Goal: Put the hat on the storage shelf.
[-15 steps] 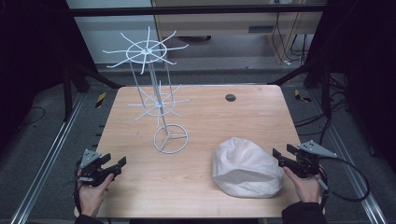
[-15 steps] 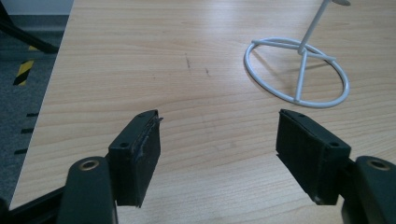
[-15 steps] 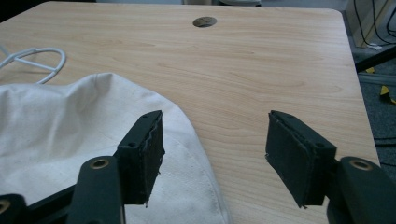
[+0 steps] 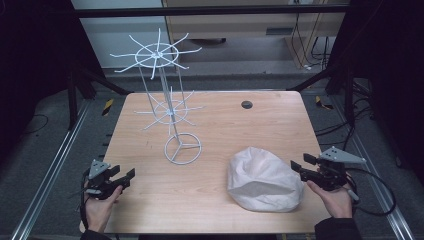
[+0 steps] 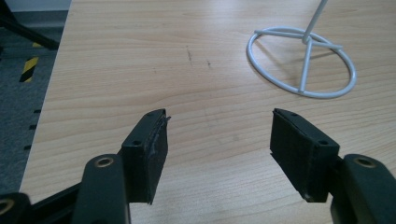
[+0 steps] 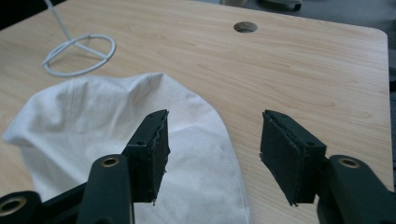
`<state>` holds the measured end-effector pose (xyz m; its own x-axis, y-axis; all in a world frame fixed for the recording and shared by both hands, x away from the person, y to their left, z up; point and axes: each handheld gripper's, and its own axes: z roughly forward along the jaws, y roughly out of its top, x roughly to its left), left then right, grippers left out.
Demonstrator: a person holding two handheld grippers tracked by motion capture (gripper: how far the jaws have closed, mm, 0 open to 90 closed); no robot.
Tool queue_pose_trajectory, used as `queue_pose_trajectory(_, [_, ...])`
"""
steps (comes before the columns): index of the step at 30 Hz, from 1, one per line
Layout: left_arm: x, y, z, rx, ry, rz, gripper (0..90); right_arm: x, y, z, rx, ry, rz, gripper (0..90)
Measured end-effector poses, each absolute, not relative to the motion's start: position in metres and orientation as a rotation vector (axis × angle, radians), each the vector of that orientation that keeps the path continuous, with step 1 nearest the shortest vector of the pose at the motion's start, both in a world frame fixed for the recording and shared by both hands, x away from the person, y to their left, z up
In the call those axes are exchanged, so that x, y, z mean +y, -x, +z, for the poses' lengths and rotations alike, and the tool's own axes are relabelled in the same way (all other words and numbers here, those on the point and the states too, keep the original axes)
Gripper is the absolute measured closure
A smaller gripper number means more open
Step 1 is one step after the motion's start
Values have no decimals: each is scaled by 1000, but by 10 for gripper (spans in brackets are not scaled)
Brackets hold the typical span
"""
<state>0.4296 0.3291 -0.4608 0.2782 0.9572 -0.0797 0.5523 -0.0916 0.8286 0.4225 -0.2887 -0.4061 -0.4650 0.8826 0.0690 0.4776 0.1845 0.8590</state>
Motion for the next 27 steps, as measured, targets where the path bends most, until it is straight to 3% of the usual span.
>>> queue_pose_trajectory(14, [329,-433,-462,1394,-1801,628,340,-253,-430,-377,2299,-1047,1161,339])
queue_pose_trajectory(27, [325,-432,-461,1389,-1806,660,315,-231,-437,-373,2422,-918,1134,322])
